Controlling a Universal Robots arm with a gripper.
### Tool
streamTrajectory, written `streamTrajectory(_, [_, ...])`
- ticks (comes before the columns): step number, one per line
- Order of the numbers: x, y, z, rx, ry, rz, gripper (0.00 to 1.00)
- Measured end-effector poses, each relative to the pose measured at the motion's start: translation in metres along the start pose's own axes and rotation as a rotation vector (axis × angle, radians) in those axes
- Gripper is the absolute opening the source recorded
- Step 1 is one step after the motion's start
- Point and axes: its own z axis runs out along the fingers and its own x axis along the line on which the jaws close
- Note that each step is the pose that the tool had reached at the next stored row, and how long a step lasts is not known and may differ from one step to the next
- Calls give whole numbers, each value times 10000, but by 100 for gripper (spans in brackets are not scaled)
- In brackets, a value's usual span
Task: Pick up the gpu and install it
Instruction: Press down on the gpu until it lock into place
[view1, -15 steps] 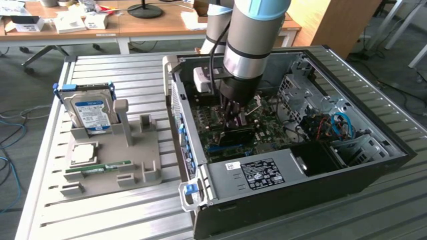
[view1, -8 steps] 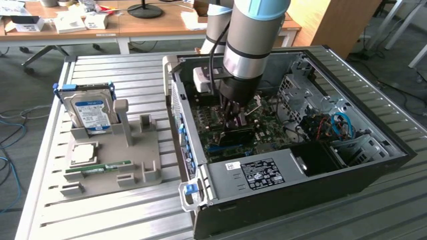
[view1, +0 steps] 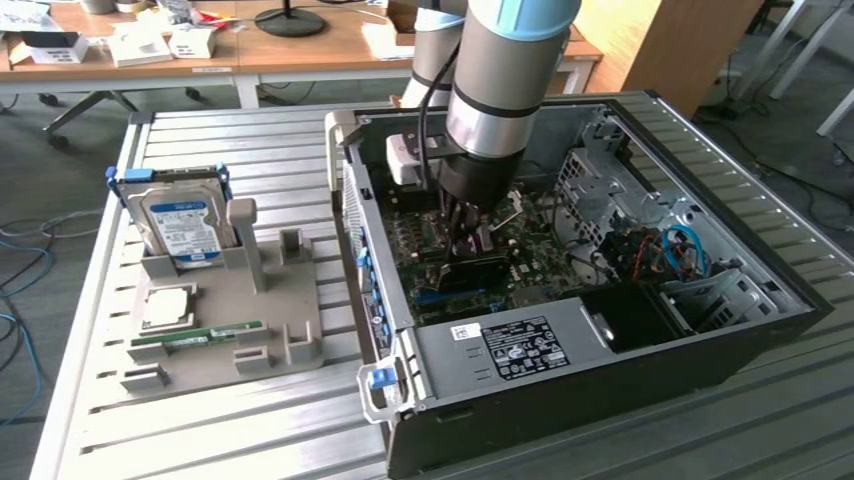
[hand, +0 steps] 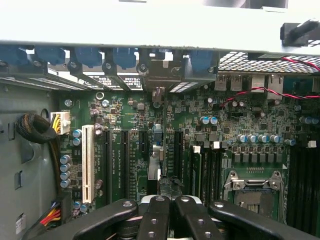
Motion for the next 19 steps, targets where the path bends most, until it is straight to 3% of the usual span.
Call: streamTrajectory(19, [13,4,7,-3,6,-2,11])
